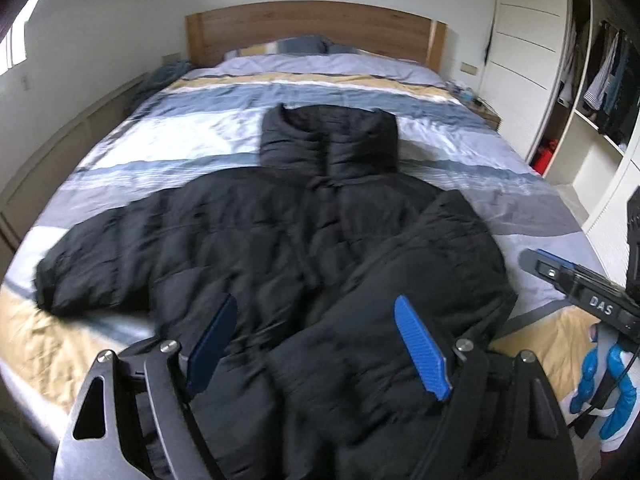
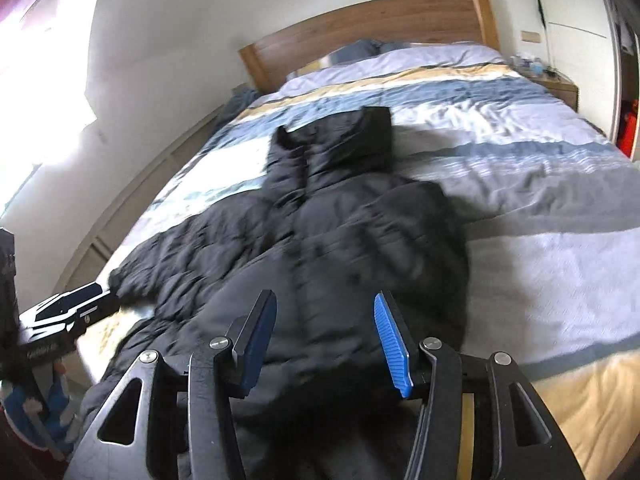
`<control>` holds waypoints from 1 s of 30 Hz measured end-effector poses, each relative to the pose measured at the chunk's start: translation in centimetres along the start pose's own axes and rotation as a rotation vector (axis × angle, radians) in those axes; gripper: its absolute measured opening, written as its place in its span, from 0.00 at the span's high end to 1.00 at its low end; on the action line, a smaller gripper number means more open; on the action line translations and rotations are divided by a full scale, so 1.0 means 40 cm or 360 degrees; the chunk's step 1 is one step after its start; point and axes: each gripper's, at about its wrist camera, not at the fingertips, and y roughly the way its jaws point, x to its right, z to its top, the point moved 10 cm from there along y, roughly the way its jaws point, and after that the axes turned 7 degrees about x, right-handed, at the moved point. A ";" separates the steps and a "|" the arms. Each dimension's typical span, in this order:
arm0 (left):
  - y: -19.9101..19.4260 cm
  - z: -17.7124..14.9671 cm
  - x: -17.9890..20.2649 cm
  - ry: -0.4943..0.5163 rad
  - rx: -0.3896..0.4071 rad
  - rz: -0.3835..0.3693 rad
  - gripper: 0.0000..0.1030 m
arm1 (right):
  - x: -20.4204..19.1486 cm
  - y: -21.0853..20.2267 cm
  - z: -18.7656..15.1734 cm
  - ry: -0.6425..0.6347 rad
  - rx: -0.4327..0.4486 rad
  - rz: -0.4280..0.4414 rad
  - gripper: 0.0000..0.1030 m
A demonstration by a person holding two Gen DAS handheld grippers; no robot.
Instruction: Fold large clothes
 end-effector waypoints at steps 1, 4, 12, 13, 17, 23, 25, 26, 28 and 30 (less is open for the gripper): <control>0.020 0.003 0.016 0.0001 -0.0007 -0.0012 0.22 | 0.018 0.019 0.008 0.0011 -0.0004 -0.0008 0.49; 0.103 -0.002 0.052 0.0018 -0.0033 -0.0005 0.22 | 0.072 0.083 0.022 0.0038 -0.0022 -0.0039 0.49; 0.300 -0.120 0.019 0.0028 -0.0224 0.0114 0.21 | 0.138 0.240 -0.051 0.0060 -0.0149 -0.0052 0.48; 0.314 -0.136 0.010 0.0022 -0.0241 0.0118 0.21 | 0.140 0.259 -0.067 0.0064 -0.0161 -0.0043 0.47; 0.351 -0.172 0.000 0.0034 -0.0269 0.0125 0.20 | 0.152 0.311 -0.106 0.0106 -0.0180 -0.0026 0.46; 0.316 -0.147 -0.001 0.0080 -0.0248 0.0132 0.21 | 0.156 0.301 -0.103 0.0086 -0.0199 -0.0050 0.46; 0.286 -0.122 -0.003 0.0084 -0.0208 0.0130 0.21 | 0.144 0.268 -0.079 0.0064 -0.0163 -0.0050 0.46; 0.260 -0.111 -0.002 0.0087 -0.0179 0.0116 0.21 | 0.133 0.252 -0.066 0.0058 -0.0139 -0.0036 0.46; 0.223 -0.104 0.003 0.0095 -0.0143 0.0090 0.21 | 0.107 0.206 -0.044 0.0036 -0.0085 -0.0006 0.46; 0.195 -0.111 0.005 0.0094 -0.0132 0.0065 0.21 | 0.072 0.166 -0.038 0.0011 -0.0051 0.0042 0.46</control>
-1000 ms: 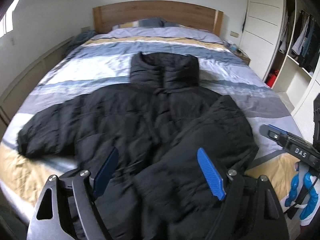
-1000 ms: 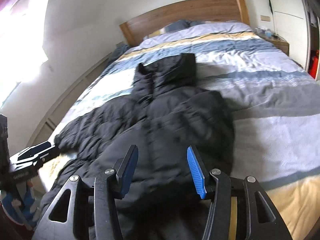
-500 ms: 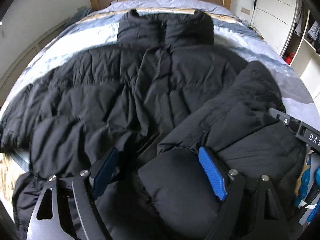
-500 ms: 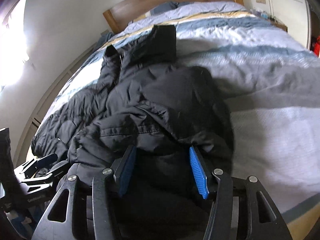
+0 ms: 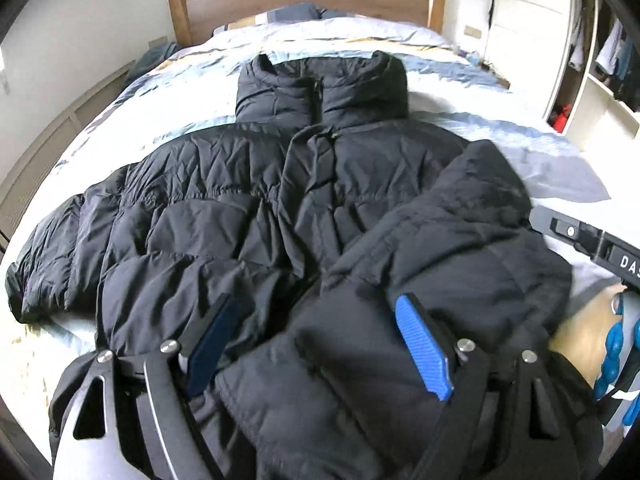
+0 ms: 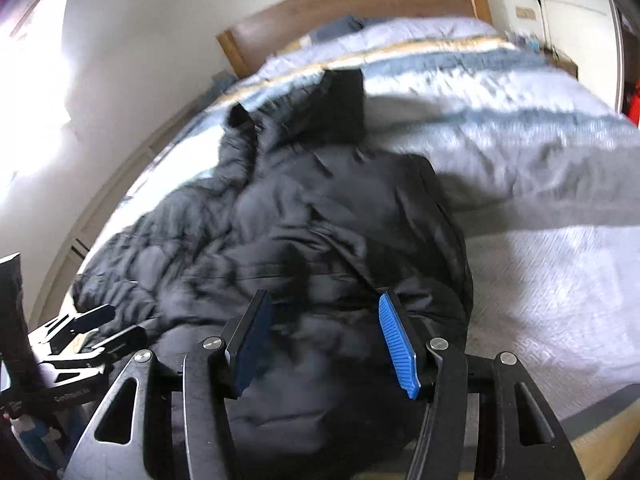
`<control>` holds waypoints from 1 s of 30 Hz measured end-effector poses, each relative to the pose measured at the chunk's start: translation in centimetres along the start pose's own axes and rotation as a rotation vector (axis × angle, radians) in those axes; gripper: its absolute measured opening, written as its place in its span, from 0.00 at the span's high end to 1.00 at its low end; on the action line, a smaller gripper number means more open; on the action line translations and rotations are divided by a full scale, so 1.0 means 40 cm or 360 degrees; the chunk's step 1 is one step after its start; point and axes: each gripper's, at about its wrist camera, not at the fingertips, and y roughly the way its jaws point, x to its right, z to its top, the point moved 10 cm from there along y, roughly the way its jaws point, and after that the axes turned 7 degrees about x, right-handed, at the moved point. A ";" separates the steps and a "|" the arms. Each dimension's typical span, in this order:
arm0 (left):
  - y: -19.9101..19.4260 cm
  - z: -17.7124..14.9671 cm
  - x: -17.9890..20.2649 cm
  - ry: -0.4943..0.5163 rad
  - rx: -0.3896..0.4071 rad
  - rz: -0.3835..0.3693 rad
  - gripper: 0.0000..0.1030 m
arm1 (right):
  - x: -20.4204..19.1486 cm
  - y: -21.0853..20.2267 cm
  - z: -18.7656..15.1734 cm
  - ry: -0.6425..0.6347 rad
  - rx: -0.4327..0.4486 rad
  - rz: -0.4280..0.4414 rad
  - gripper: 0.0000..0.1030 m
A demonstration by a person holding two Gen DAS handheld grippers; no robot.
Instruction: Fold large clothes
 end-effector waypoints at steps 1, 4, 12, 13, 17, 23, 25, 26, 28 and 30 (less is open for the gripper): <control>-0.007 -0.007 0.000 -0.0002 0.0001 -0.0005 0.21 | -0.015 -0.012 -0.006 -0.0008 0.0005 0.0015 0.46; 0.003 -0.052 -0.004 0.0002 -0.0044 -0.0003 0.21 | -0.052 -0.029 -0.042 0.0001 -0.0009 0.0063 0.46; 0.048 -0.124 -0.016 0.0037 -0.0141 0.0043 0.21 | -0.060 0.043 -0.145 0.0012 -0.0145 -0.0018 0.45; 0.045 -0.123 -0.018 0.0042 -0.0140 0.0046 0.21 | -0.056 0.050 -0.149 0.0013 -0.0155 -0.0034 0.45; -0.002 -0.107 -0.039 0.0033 -0.0101 0.0072 0.21 | -0.060 0.033 -0.145 0.0020 -0.0165 -0.0090 0.45; -0.092 -0.082 -0.104 -0.0012 -0.0019 0.0146 0.21 | -0.084 -0.030 -0.136 -0.0025 -0.0141 -0.0151 0.46; -0.122 -0.075 -0.118 -0.0014 0.0010 0.0162 0.21 | -0.100 -0.058 -0.139 -0.0023 -0.0129 -0.0159 0.46; -0.145 -0.071 -0.126 -0.0012 0.0035 0.0166 0.21 | -0.105 -0.072 -0.141 -0.0022 -0.0124 -0.0160 0.46; -0.178 -0.064 -0.135 -0.0013 0.0074 0.0154 0.21 | -0.127 -0.104 -0.148 -0.0025 -0.0106 -0.0161 0.46; -0.222 -0.062 -0.146 -0.0017 0.0122 0.0137 0.21 | -0.150 -0.136 -0.157 -0.0025 -0.0089 -0.0162 0.46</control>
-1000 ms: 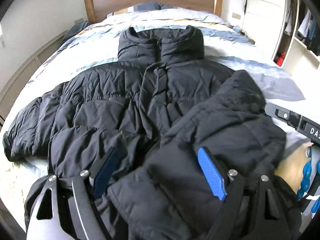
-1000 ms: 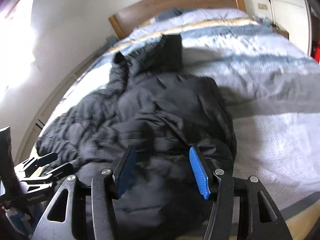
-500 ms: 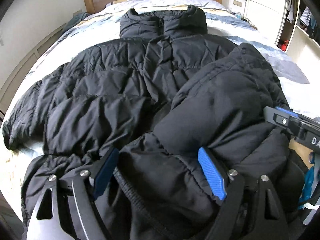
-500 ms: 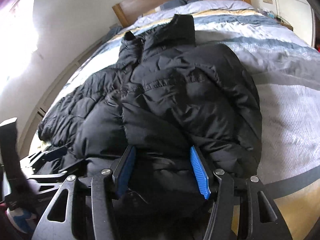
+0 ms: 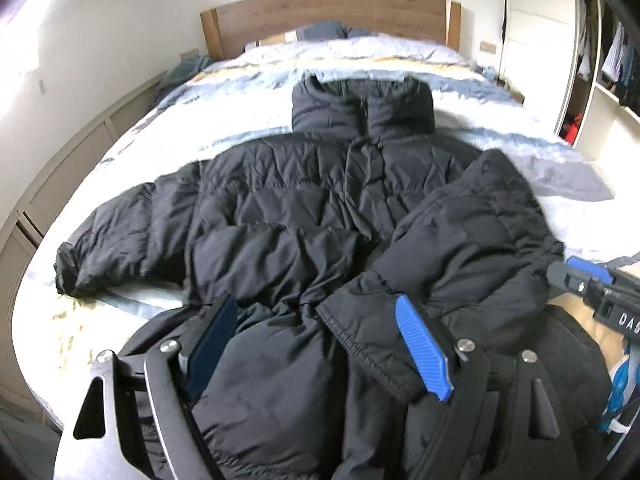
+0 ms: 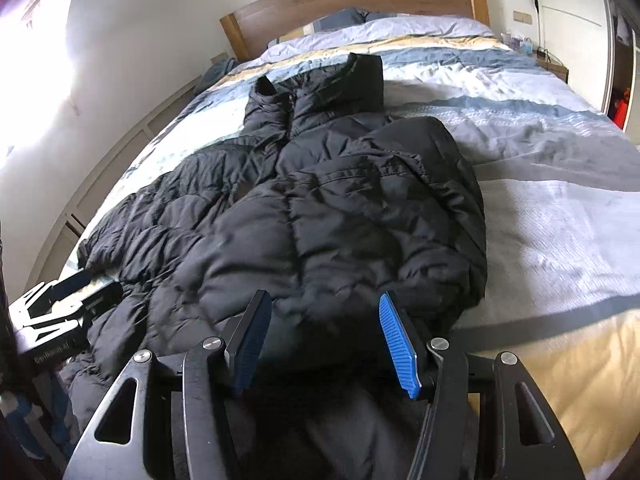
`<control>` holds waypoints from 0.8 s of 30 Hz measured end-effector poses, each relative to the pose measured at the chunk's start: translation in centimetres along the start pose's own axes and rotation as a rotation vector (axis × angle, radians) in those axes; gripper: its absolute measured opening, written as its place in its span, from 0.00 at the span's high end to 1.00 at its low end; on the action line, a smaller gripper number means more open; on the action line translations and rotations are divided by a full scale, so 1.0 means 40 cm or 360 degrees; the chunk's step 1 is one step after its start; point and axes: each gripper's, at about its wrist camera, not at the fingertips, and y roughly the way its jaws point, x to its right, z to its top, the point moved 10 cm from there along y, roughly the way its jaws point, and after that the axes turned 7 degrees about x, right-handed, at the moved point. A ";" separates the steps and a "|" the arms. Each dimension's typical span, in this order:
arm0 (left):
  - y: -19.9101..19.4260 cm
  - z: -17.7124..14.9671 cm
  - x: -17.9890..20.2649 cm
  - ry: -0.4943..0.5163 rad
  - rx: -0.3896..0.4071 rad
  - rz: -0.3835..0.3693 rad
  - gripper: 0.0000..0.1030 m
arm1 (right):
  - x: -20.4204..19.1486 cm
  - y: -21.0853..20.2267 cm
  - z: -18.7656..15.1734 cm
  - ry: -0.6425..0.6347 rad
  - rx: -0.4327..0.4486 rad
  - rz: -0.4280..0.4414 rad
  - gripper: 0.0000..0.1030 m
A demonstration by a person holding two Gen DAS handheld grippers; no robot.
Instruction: Fold large clothes
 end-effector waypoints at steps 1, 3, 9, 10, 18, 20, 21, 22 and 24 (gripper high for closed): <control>-0.018 0.000 -0.005 -0.0003 0.0017 -0.0009 0.21 | -0.006 -0.013 -0.004 -0.0002 0.0006 -0.0005 0.46; -0.055 0.002 -0.021 -0.0014 0.0058 -0.0027 0.21 | -0.022 -0.044 -0.012 -0.0004 0.0026 -0.0016 0.46; -0.136 -0.004 -0.077 -0.0078 0.0131 -0.0075 0.21 | -0.060 -0.148 -0.026 0.0030 0.0109 -0.0053 0.44; -0.152 -0.008 -0.088 -0.0089 0.0146 -0.0083 0.21 | -0.064 -0.162 -0.028 0.0036 0.0122 -0.0058 0.44; -0.244 -0.028 -0.144 -0.0146 0.0243 -0.0116 0.21 | -0.082 -0.279 -0.051 0.0074 0.0206 -0.0118 0.42; -0.262 -0.033 -0.151 -0.0155 0.0260 -0.0123 0.21 | -0.080 -0.305 -0.056 0.0085 0.0228 -0.0141 0.42; -0.270 -0.035 -0.155 -0.0159 0.0267 -0.0128 0.21 | -0.078 -0.317 -0.057 0.0090 0.0238 -0.0152 0.41; -0.278 -0.037 -0.158 -0.0162 0.0276 -0.0131 0.21 | -0.079 -0.327 -0.059 0.0092 0.0246 -0.0161 0.37; -0.297 -0.041 -0.166 -0.0167 0.0294 -0.0134 0.21 | -0.078 -0.355 -0.062 0.0099 0.0273 -0.0181 0.30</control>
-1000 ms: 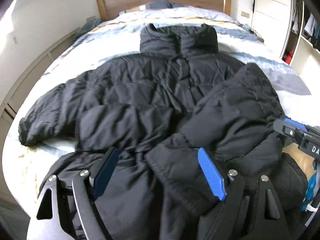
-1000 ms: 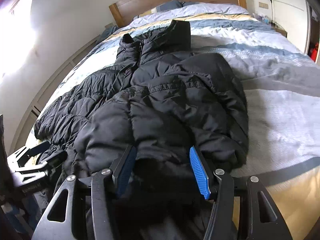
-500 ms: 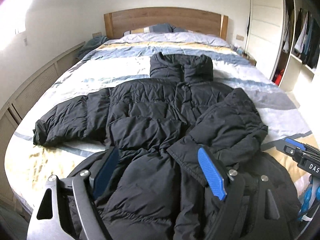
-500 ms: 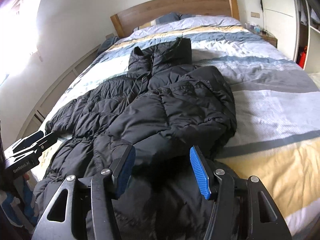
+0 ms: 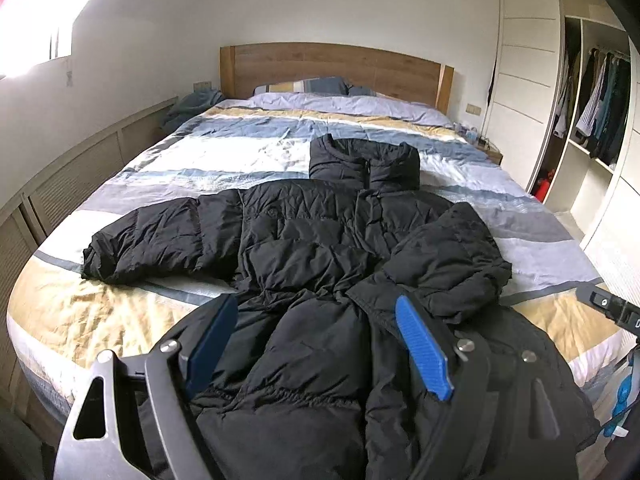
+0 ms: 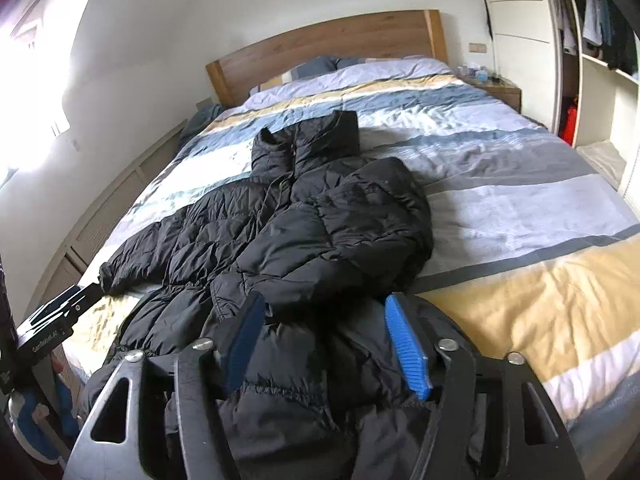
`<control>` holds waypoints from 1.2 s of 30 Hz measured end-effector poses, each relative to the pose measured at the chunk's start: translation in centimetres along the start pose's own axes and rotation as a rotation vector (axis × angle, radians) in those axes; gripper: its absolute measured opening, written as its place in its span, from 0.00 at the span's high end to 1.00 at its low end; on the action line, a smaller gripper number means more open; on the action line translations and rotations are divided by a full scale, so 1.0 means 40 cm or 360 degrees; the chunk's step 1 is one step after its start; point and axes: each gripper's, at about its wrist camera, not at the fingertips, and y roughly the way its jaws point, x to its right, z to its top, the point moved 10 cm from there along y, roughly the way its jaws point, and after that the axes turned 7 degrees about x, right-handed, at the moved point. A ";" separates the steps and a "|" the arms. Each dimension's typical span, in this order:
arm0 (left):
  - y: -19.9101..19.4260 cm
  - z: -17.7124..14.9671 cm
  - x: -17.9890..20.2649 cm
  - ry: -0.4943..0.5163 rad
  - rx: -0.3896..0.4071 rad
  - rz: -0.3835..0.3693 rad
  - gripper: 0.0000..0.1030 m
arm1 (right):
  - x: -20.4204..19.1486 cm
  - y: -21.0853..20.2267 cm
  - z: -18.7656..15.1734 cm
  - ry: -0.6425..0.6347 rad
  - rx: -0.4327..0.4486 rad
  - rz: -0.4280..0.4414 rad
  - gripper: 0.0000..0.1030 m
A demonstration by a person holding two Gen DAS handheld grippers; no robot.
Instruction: Fold large clothes
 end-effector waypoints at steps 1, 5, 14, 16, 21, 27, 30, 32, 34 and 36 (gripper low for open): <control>-0.008 0.001 -0.003 -0.0001 0.0007 -0.0001 0.21 | 0.002 -0.013 0.002 0.0006 0.0016 -0.0006 0.29; -0.043 0.008 -0.022 -0.0010 0.0052 0.0008 0.21 | 0.012 -0.059 0.006 0.0034 0.0064 -0.0028 0.28; -0.074 0.010 -0.089 -0.0056 0.0067 0.0018 0.21 | 0.038 -0.109 0.018 0.0092 0.0119 -0.0080 0.22; -0.067 0.008 -0.106 -0.0077 0.0052 0.0013 0.21 | 0.038 -0.112 0.018 0.0101 0.0122 -0.0094 0.22; -0.038 -0.002 -0.149 -0.0101 -0.0005 -0.0003 0.21 | 0.036 -0.114 0.026 0.0100 0.0116 -0.0130 0.22; 0.001 -0.010 -0.238 -0.0169 -0.0050 0.0009 0.21 | 0.042 -0.109 0.035 0.0132 0.0113 -0.0185 0.20; 0.026 -0.022 -0.289 -0.0225 -0.0085 0.0010 0.21 | 0.035 -0.097 0.040 0.0132 0.0101 -0.0206 0.20; 0.044 -0.030 -0.329 -0.0257 -0.0107 0.0020 0.21 | 0.025 -0.086 0.044 0.0124 0.0091 -0.0218 0.20; 0.058 -0.036 -0.361 -0.0281 -0.0124 0.0028 0.21 | 0.012 -0.075 0.048 0.0112 0.0083 -0.0228 0.20; 0.079 -0.042 -0.403 -0.0319 -0.0144 0.0040 0.21 | 0.000 -0.058 0.052 0.0103 0.0069 -0.0236 0.20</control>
